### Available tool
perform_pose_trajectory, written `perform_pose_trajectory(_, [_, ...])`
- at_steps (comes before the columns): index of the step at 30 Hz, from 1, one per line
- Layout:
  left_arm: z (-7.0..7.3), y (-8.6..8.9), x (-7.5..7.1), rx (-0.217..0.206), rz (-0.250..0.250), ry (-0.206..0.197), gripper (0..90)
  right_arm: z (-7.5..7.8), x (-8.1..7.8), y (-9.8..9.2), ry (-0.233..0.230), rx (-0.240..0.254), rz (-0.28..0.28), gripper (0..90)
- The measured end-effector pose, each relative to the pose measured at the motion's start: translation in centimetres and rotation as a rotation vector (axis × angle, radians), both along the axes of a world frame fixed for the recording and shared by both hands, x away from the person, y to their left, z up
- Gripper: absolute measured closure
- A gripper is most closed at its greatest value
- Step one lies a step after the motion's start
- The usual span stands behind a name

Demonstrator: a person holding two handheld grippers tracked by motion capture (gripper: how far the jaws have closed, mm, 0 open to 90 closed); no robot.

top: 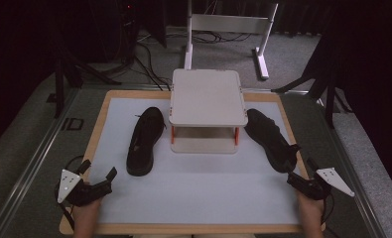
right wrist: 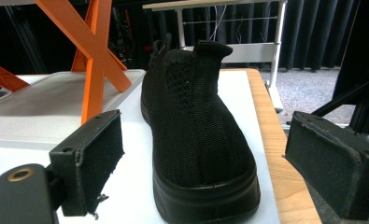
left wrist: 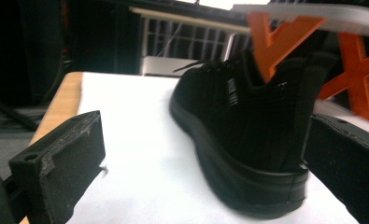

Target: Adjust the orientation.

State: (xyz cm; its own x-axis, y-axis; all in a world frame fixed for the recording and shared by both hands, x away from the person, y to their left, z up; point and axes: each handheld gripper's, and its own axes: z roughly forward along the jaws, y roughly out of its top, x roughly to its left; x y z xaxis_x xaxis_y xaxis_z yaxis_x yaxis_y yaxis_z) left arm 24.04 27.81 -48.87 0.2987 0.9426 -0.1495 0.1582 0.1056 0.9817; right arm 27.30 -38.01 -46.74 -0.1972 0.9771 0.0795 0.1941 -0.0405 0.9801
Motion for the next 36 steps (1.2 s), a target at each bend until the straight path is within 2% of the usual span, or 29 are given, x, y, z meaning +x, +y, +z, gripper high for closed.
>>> perform_pose_trajectory(1, [0.0, 0.1, 0.0, -0.009, -0.026, 0.005, 0.0, 0.0, 0.0, 0.0, 0.0, 0.001, 0.003, 11.0])
perform_pose_trajectory(2, [0.0, 0.0, 0.0, -0.006, -0.015, 0.008, 0.0, 0.0, 0.0, 0.0, 0.002, 0.004, 0.007, 10.9])
perform_pose_trajectory(5, [0.1, 0.1, 0.0, -0.015, -0.029, 0.009, 0.1, 0.0, 0.0, -0.1, 0.002, 0.011, 0.017, 10.9])
perform_pose_trajectory(6, [0.2, 0.4, 0.1, -0.033, -0.049, 0.028, 0.0, 0.0, 0.1, -0.1, 0.006, 0.013, 0.014, 11.0])
perform_pose_trajectory(7, [0.2, 0.3, 0.1, -0.025, -0.042, 0.032, 0.0, 0.0, 0.1, 0.0, 0.005, 0.014, 0.02, 11.0])
perform_pose_trajectory(9, [0.4, 0.3, 0.0, -0.026, -0.076, 0.036, 0.0, 0.0, 0.1, 0.0, 0.008, 0.01, 0.024, 11.0])
perform_pose_trajectory(11, [0.6, 0.2, 0.1, -0.015, -0.084, 0.043, 0.0, 0.0, 0.0, 0.1, 0.004, 0.006, 0.02, 11.0])
perform_pose_trajectory(13, [0.9, 0.2, 0.3, -0.05, -0.097, 0.057, 0.0, 0.0, 0.1, 0.0, 0.014, 0.008, 0.023, 11.0])
perform_pose_trajectory(14, [1.1, 0.2, 0.4, -0.054, -0.113, 0.064, 0.1, 0.0, 0.1, 0.0, 0.014, 0.008, 0.022, 11.0])
perform_pose_trajectory(16, [1.4, 0.0, 0.4, -0.043, -0.102, 0.06, 0.1, 0.0, 0.1, 0.0, 0.016, 0.01, 0.028, 12.1])
perform_pose_trajectory(19, [2.2, -0.3, 0.8, -0.032, -0.133, 0.069, 0.9, 0.0, 0.1, 0.1, 0.013, 0.002, 0.024, 12.2])
perform_pose_trajectory(23, [2.9, -0.7, 1.4, 0.0, -0.154, 0.108, 0.9, -0.1, 0.2, 0.1, 0.023, 0.007, 0.032, 12.2])
perform_pose_trajectory(28, [3.9, -1.0, 2.1, 0.021, -0.194, 0.134, 0.9, -0.1, 0.2, 0.1, 0.027, 0.018, 0.04, 12.2])
perform_pose_trajectory(30, [4.7, -1.2, 2.7, 0.042, -0.21, 0.171, 0.9, -0.1, 0.2, 0.1, 0.03, 0.015, 0.041, 12.2])
perform_pose_trajectory(32, [5.0, -1.3, 2.9, 0.057, -0.209, 0.177, 0.9, -0.1, 0.3, 0.1, 0.033, 0.016, 0.042, 12.2])
perform_pose_trajectory(33, [5.5, -1.7, 3.4, 0.079, -0.228, 0.197, 0.9, -0.1, 0.3, 0.1, 0.032, 0.017, 0.042, 12.2])
perform_pose_trajectory(36, [5.8, -1.9, 3.6, 0.092, -0.228, 0.202, 0.9, -0.1, 0.3, 0.1, 0.033, 0.018, 0.045, 12.2])
